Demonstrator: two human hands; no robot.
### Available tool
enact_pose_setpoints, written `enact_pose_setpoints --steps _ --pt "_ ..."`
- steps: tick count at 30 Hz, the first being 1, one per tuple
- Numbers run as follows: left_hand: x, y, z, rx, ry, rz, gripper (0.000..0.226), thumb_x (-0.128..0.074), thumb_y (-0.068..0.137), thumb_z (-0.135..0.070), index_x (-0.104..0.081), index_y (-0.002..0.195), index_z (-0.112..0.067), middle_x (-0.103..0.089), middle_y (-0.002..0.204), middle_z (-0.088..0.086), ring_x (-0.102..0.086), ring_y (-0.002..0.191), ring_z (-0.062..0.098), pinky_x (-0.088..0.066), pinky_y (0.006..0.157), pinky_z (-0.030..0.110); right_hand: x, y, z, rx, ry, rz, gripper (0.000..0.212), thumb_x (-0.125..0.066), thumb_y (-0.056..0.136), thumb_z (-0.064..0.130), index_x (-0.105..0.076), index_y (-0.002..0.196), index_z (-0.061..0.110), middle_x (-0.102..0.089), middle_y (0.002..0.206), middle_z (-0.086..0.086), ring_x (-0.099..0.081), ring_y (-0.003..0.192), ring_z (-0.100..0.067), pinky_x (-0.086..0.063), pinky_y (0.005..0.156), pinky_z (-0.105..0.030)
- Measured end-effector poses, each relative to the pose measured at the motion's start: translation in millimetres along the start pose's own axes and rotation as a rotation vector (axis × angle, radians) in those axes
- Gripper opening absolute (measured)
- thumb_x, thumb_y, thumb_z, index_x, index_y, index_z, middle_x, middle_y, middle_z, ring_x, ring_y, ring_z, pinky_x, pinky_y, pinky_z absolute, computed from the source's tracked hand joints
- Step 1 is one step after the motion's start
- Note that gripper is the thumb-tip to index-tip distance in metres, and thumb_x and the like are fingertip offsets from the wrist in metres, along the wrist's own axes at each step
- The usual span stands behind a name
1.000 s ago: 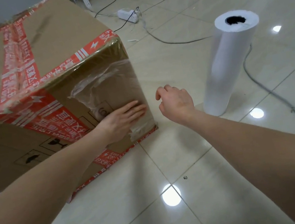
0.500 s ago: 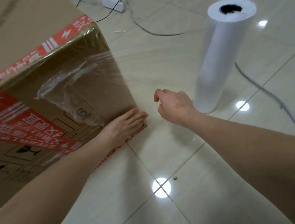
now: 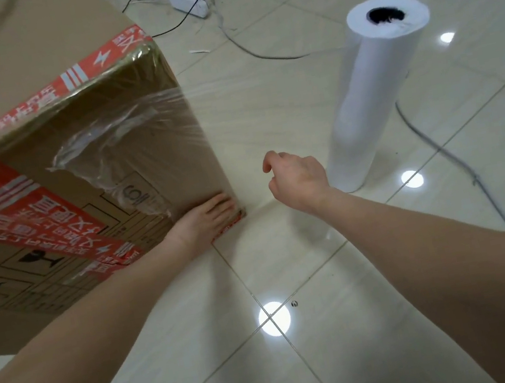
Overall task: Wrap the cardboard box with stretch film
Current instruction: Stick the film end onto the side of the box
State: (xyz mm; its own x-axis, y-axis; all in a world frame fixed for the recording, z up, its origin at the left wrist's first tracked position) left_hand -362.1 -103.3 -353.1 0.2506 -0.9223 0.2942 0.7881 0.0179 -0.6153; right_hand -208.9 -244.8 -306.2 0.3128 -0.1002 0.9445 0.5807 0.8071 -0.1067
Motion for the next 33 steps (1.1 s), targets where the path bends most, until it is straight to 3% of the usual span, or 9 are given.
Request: enact_pose_setpoints --steps 2,4,5,6,8,11,13,21,33 --pt "17 1 12 0.084 -0.225 -0.143 0.051 -0.033 0.096 -0.020 -0.035 0.145 -0.006 -0.029 0.152 0.019 -0.025 0.143 0.031 -0.015 0.117 0.046 1 -2 -2 -0.021 -0.020 0.007 0.035 -0.041 0.091 0.011 -0.046 0.125 0.020 -0.054 0.125 -0.003 -0.056 0.107 -0.028 -0.035 0.083 -0.036" --pt "37 4 31 0.129 -0.357 -0.225 0.039 -0.037 0.087 -0.019 -0.066 0.111 -0.013 -0.062 0.120 0.014 -0.057 0.116 0.028 -0.050 0.089 0.037 3 -5 -5 -0.043 -0.040 0.007 0.035 -0.044 0.091 0.014 -0.048 0.125 0.021 -0.050 0.126 -0.004 -0.051 0.113 -0.026 -0.036 0.087 -0.036" --pt "44 6 38 0.150 -0.442 -0.255 0.039 -0.033 0.084 -0.018 -0.069 0.099 -0.014 -0.066 0.107 0.009 -0.063 0.103 0.025 -0.051 0.074 0.033 6 -7 -7 -0.053 -0.050 0.003 0.035 -0.045 0.091 0.015 -0.048 0.125 0.021 -0.048 0.127 -0.004 -0.049 0.115 -0.026 -0.036 0.089 -0.037" --pt "52 8 47 0.181 -0.489 -0.283 0.040 -0.030 0.082 -0.017 -0.068 0.094 -0.015 -0.065 0.098 0.005 -0.063 0.093 0.022 -0.048 0.065 0.030 10 -10 -10 -0.067 -0.058 -0.002 0.034 -0.046 0.091 0.016 -0.049 0.125 0.021 -0.047 0.128 -0.004 -0.047 0.116 -0.025 -0.036 0.090 -0.037" --pt "82 7 70 0.234 -0.503 -0.333 0.033 -0.036 0.080 -0.017 -0.066 0.095 -0.017 -0.062 0.094 0.002 -0.060 0.086 0.020 -0.043 0.062 0.029 22 -19 -16 -0.095 -0.074 -0.010 0.035 -0.048 0.091 0.017 -0.049 0.125 0.022 -0.046 0.128 -0.005 -0.046 0.116 -0.025 -0.036 0.090 -0.037" --pt "117 2 93 0.290 -0.585 -0.347 0.032 -0.038 0.092 -0.015 -0.049 0.122 -0.011 -0.050 0.119 0.008 -0.051 0.107 0.025 -0.040 0.078 0.035 49 -34 -19 -0.116 -0.090 0.010 0.036 -0.048 0.090 0.016 -0.050 0.126 0.022 -0.046 0.127 -0.005 -0.046 0.116 -0.025 -0.037 0.090 -0.037" --pt "135 -8 109 0.328 -0.672 -0.288 0.033 -0.037 0.096 -0.015 -0.043 0.128 -0.011 -0.044 0.126 0.009 -0.046 0.114 0.027 -0.038 0.083 0.036 70 -42 -17 -0.119 -0.092 0.021 0.036 -0.047 0.090 0.015 -0.050 0.125 0.021 -0.047 0.126 -0.005 -0.047 0.116 -0.025 -0.037 0.090 -0.037" --pt "196 -47 181 0.330 -0.925 -0.178 0.035 -0.040 0.095 -0.017 -0.042 0.130 -0.012 -0.044 0.127 0.008 -0.045 0.117 0.025 -0.038 0.085 0.033 162 -65 -12 -0.157 -0.029 0.074 0.035 -0.044 0.091 0.012 -0.050 0.124 0.021 -0.049 0.123 -0.004 -0.048 0.112 -0.024 -0.037 0.087 -0.035" --pt "277 -55 302 0.436 -1.219 -0.009 0.030 -0.046 0.096 -0.019 -0.045 0.124 -0.011 -0.048 0.122 0.007 -0.049 0.111 0.024 -0.033 0.070 0.030 317 -57 -53 -0.284 0.029 0.160 0.035 -0.047 0.092 0.017 -0.047 0.127 0.020 -0.047 0.125 -0.004 -0.048 0.111 -0.024 -0.035 0.082 -0.032"
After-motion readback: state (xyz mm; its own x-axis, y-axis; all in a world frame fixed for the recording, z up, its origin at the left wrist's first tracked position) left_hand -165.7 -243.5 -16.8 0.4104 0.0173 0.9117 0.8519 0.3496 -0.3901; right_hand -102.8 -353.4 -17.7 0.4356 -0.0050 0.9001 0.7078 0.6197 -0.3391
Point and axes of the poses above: each hand's wrist, its own y-axis towards the middle knuckle, its own x-axis out of the back of the hand, z = x × y, the point moved 1 cm from there along y, towards the middle knuckle
